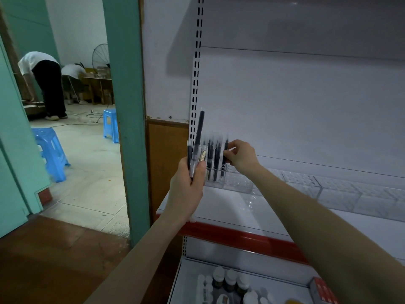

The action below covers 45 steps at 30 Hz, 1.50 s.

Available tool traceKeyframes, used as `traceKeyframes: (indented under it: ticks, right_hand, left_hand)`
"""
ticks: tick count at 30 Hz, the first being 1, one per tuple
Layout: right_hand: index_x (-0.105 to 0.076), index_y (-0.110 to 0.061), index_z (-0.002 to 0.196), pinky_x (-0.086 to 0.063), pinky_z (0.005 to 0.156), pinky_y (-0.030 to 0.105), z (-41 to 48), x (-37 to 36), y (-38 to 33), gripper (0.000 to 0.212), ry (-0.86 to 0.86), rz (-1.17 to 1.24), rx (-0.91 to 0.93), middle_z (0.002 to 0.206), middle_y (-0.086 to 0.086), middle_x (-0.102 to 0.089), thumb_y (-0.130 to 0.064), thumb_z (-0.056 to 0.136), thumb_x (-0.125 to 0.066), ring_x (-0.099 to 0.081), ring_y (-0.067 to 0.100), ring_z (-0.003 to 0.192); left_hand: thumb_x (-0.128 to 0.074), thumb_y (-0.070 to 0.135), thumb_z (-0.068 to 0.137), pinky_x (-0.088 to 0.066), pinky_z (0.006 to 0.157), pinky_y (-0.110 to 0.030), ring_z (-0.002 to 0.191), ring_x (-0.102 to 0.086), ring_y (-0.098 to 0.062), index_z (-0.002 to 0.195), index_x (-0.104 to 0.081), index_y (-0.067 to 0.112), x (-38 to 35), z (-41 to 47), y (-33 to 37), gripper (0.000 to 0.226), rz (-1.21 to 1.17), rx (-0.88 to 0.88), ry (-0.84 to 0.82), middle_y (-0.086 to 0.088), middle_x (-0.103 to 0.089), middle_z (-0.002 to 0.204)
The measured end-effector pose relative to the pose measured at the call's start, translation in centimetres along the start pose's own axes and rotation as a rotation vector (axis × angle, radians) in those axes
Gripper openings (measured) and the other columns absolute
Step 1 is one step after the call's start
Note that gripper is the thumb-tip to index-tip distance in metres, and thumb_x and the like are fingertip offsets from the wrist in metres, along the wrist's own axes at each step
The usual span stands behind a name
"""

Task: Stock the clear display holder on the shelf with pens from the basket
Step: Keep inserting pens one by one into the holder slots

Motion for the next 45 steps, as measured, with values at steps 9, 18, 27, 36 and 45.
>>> traceKeyframes:
  ticks: [9, 18, 27, 36, 45]
  right_hand:
    - [-0.061, -0.004, 0.102, -0.056, 0.077, 0.030, -3.3, 4.4, -1.8, 0.016, 0.242, 0.312, 0.082, 0.081, 0.002, -0.065, -0.011, 0.093, -0.050, -0.064, 0.012, 0.073]
    - [-0.062, -0.012, 0.080, -0.047, 0.053, 0.019, -9.1, 4.9, -6.2, 0.023, 0.030, 0.487, 0.093, 0.071, 0.000, -0.064, -0.034, 0.086, -0.063, -0.059, 0.008, 0.058]
    - [-0.063, -0.011, 0.080, -0.048, 0.056, 0.020, -10.0, 6.1, -6.1, 0.013, 0.021, 0.558, 0.037, 0.073, -0.002, -0.062, -0.023, 0.086, -0.064, -0.058, 0.007, 0.064]
    - [-0.064, -0.001, 0.087, -0.054, 0.057, 0.017, -10.0, 6.6, -4.4, 0.018, 0.002, 0.748, -0.078, 0.071, 0.007, -0.063, -0.018, 0.088, -0.062, -0.060, 0.010, 0.060]
    - [-0.063, -0.010, 0.117, -0.048, 0.073, 0.021, -12.5, 7.0, -7.7, 0.034, 0.287, -0.256, 0.709, 0.107, 0.009, -0.057, -0.012, 0.083, -0.067, -0.058, 0.013, 0.087]
  left_hand:
    - [-0.043, 0.027, 0.096, -0.040, 0.046, -0.020, 0.050, -0.044, -0.007, 0.088, -0.045, 0.029, -0.5, -0.2, 0.3, 0.009, -0.009, 0.002, -0.007, 0.005, -0.049, 0.064]
    - [-0.046, 0.021, 0.096, -0.036, 0.043, -0.008, 0.048, -0.050, 0.004, 0.110, -0.047, 0.014, -2.3, -1.8, 2.9, 0.016, 0.081, -0.097, -0.046, 0.009, -0.050, 0.067]
    - [-0.063, 0.019, 0.086, -0.045, 0.064, -0.006, 0.073, -0.055, -0.008, 0.121, -0.047, 0.012, -2.5, -2.8, 4.7, 0.039, 0.139, -0.112, -0.059, 0.004, -0.057, 0.091]
    - [-0.061, 0.020, 0.088, -0.036, 0.037, -0.019, 0.039, -0.041, -0.006, 0.092, -0.056, 0.013, -1.5, -3.5, 4.8, 0.009, -0.245, 0.093, -0.060, -0.030, -0.060, 0.085]
    - [-0.055, 0.018, 0.092, -0.034, 0.036, -0.019, 0.036, -0.041, -0.006, 0.093, -0.057, 0.007, -1.0, -3.2, 4.6, 0.011, -0.334, 0.119, -0.044, -0.010, -0.065, 0.075]
Point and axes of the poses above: each hand's wrist, its own z-axis towards the middle knuckle, its own x-axis out of the back of the hand, y = z × x, the point moved 9 cm from there along z, towards the middle knuckle
